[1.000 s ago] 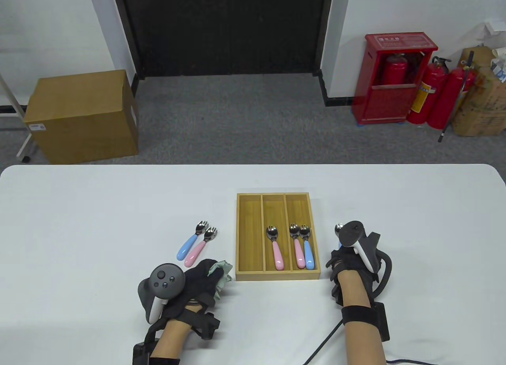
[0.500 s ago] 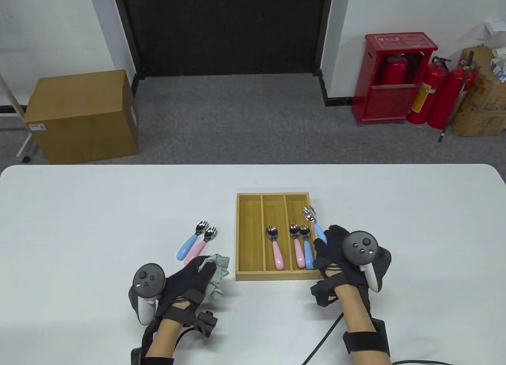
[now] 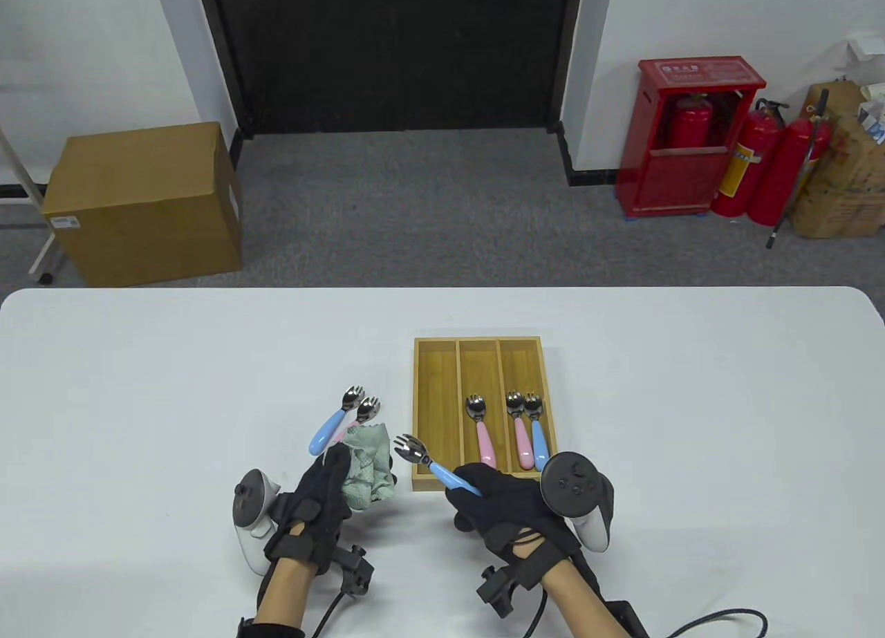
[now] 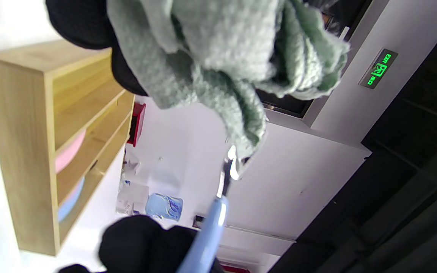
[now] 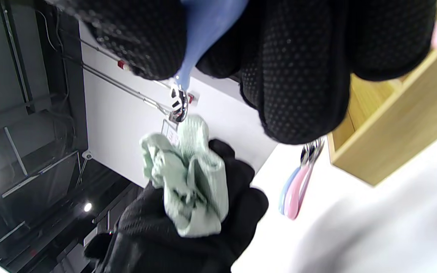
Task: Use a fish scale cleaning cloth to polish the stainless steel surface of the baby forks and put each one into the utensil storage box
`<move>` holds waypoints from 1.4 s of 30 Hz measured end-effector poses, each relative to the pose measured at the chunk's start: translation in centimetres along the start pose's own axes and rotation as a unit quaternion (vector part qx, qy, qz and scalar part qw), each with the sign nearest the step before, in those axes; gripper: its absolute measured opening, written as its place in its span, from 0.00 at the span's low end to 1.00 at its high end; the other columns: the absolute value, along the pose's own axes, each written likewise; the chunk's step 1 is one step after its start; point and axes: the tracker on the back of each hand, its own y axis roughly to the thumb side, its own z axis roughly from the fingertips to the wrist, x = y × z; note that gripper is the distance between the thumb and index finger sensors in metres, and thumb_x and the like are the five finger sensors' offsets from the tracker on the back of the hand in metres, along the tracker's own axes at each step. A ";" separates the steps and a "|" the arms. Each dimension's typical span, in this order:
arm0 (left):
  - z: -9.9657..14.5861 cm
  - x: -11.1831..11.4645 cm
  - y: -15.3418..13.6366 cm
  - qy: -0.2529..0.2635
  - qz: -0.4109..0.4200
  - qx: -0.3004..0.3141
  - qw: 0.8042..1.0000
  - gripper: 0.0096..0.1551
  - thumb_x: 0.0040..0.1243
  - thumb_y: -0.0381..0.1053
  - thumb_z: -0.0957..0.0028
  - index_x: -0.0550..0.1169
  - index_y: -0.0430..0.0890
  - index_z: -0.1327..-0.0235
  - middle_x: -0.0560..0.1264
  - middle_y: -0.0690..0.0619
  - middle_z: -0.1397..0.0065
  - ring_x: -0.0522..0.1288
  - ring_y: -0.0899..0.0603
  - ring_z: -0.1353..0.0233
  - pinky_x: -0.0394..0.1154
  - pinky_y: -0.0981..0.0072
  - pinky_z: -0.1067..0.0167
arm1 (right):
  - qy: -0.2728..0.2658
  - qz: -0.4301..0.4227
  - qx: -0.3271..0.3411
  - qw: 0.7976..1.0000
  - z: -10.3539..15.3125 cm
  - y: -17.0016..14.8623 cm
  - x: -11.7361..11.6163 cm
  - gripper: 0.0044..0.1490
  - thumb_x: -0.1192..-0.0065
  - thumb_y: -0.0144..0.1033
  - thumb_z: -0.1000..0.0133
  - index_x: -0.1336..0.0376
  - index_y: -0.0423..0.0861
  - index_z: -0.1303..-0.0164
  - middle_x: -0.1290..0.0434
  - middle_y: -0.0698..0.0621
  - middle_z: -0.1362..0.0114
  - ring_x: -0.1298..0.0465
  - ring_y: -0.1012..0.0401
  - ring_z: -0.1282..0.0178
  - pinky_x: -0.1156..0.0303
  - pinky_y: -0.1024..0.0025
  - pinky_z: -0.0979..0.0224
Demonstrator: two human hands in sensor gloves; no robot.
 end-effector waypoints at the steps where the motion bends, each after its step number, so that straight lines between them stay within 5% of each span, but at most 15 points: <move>1: 0.0 0.1 -0.1 -0.002 0.000 -0.001 1.000 0.34 0.44 0.66 0.38 0.70 0.47 0.27 0.79 0.47 0.31 0.83 0.40 0.37 0.73 0.42 0.37 | 0.008 -0.006 -0.002 1.000 0.0 -0.1 -0.2 0.28 0.32 0.42 0.53 0.28 0.39 0.48 0.20 0.33 0.47 0.15 0.50 0.66 0.23 0.43 0.52; 10: -0.2 3.2 -1.1 -0.082 0.050 -0.013 0.995 0.37 0.37 0.70 0.38 0.65 0.51 0.22 0.76 0.46 0.27 0.81 0.40 0.33 0.72 0.43 0.34 | 0.073 -0.017 -0.015 0.997 -0.2 -0.9 -2.6 0.29 0.33 0.44 0.52 0.28 0.39 0.48 0.19 0.34 0.53 0.16 0.53 0.71 0.23 0.45 0.54; 13: -0.2 4.5 -1.3 -0.109 0.039 -0.022 0.993 0.40 0.45 0.73 0.36 0.61 0.50 0.20 0.75 0.49 0.27 0.81 0.43 0.33 0.73 0.45 0.35 | 0.082 -0.015 -0.012 0.996 -0.2 -0.8 -3.4 0.28 0.33 0.43 0.52 0.28 0.38 0.49 0.18 0.34 0.55 0.16 0.53 0.73 0.22 0.45 0.55; 19: -0.2 4.7 0.1 -0.072 -0.041 -0.017 0.996 0.37 0.65 0.61 0.43 0.65 0.48 0.26 0.79 0.54 0.35 0.85 0.47 0.40 0.76 0.48 0.38 | 0.101 0.004 -0.008 0.995 -0.1 -0.9 -3.7 0.28 0.34 0.44 0.52 0.28 0.39 0.49 0.18 0.35 0.56 0.16 0.54 0.74 0.22 0.45 0.56; 42: -0.2 4.4 2.6 -0.014 -0.207 0.036 0.978 0.29 0.70 0.54 0.51 0.78 0.46 0.38 0.86 0.48 0.45 0.89 0.45 0.51 0.81 0.48 0.47 | 0.074 0.042 -0.010 0.996 -0.6 -1.2 -1.9 0.28 0.32 0.43 0.53 0.28 0.39 0.49 0.19 0.34 0.53 0.18 0.51 0.71 0.25 0.42 0.52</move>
